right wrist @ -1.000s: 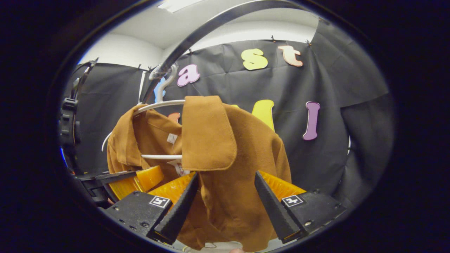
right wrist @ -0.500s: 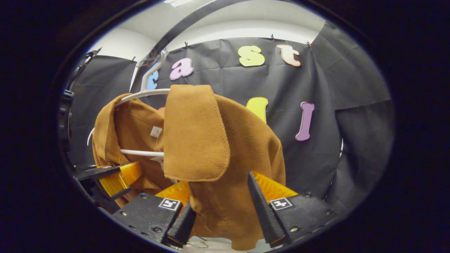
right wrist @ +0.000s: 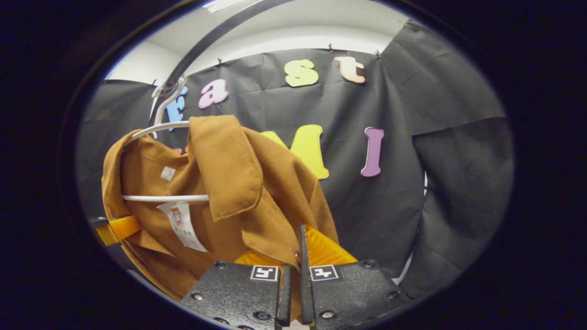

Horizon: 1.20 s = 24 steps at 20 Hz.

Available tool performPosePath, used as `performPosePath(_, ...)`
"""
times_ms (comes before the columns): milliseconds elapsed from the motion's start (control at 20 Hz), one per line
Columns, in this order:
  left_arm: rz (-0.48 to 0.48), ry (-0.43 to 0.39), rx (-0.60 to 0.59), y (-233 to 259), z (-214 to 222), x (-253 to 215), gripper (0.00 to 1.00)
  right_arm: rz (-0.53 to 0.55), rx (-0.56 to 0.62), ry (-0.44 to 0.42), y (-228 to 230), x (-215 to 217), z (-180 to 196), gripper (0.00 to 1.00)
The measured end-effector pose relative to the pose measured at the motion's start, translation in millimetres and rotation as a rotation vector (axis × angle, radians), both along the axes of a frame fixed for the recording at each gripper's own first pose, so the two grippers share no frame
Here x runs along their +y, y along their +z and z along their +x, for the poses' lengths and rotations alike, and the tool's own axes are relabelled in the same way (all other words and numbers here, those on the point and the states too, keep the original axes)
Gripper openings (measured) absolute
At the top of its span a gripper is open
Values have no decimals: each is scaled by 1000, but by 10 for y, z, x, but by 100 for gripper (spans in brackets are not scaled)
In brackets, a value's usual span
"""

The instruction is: Grasp the clothes on the hanger with both hands and then place them into the laundry hamper below.

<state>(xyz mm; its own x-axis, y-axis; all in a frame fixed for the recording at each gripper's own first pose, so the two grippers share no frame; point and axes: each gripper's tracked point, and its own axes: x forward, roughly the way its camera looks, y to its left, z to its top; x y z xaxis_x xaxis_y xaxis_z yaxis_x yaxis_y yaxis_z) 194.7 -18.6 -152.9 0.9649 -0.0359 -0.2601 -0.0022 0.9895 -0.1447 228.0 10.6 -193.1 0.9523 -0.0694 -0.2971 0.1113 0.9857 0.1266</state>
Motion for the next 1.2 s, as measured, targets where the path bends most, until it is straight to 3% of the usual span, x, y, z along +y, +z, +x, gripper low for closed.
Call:
performPosePath(100, -25, 19, -7, 61, -80, 100, 0, 35, -21, -17, 100, -102, -84, 10)
performPosePath(400, -112, 24, -23, 247, -199, 246, 4, 135, -101, -56, 352, -412, -120, 8)
performPosePath(450, -118, 23, -28, 292, -216, 266, 0, 177, -119, -59, 401, -448, -122, 8)
performPosePath(750, -173, 21, -56, 523, -228, 448, 4, 464, -112, -56, 335, -575, 27, 7)
performPosePath(800, -177, 15, -64, 559, -221, 465, 0, 487, -119, -52, 355, -602, 70, 7)
performPosePath(900, -187, 10, -63, 601, -200, 494, 4, 530, -126, -36, 373, -631, 143, 7)
performPosePath(1200, -222, -3, -38, 605, -173, 496, 0, 623, -118, 9, 418, -660, 356, 5)
